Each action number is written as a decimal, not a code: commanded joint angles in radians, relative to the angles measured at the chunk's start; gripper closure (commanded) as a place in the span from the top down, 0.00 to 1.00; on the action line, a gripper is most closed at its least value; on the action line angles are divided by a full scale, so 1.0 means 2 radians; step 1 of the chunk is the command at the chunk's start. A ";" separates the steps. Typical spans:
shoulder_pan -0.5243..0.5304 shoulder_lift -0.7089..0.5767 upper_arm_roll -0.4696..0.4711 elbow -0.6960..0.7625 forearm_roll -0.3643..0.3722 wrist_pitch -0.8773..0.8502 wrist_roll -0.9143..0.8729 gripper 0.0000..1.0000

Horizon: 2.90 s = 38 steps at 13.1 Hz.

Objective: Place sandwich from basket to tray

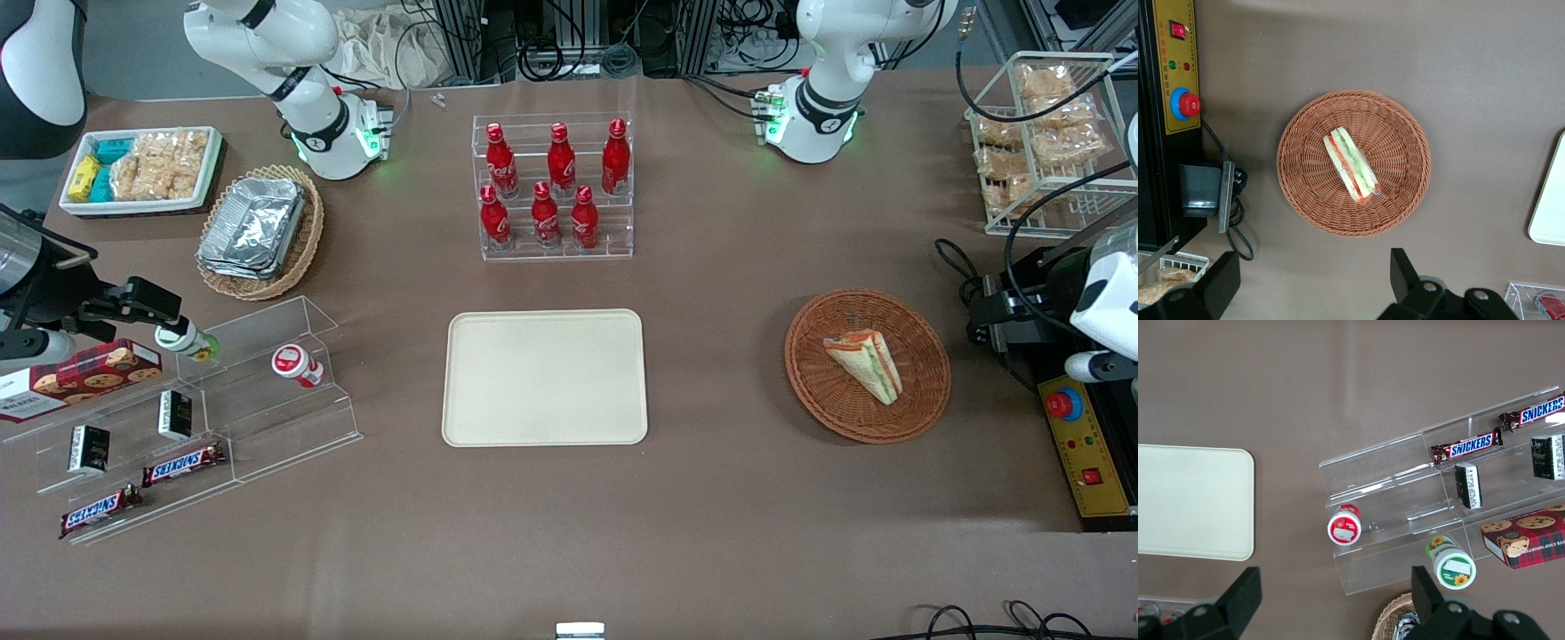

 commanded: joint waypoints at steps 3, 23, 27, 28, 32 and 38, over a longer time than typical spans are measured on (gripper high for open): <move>0.001 0.006 -0.002 0.007 -0.004 0.002 -0.001 1.00; -0.027 0.003 -0.004 -0.239 -0.004 0.278 -0.340 1.00; -0.026 -0.011 -0.004 -0.311 -0.004 0.350 -0.339 1.00; -0.025 -0.011 -0.004 -0.318 -0.004 0.354 -0.339 1.00; -0.022 -0.011 -0.001 -0.357 -0.003 0.392 -0.332 1.00; -0.021 -0.007 0.003 -0.393 0.002 0.430 -0.323 1.00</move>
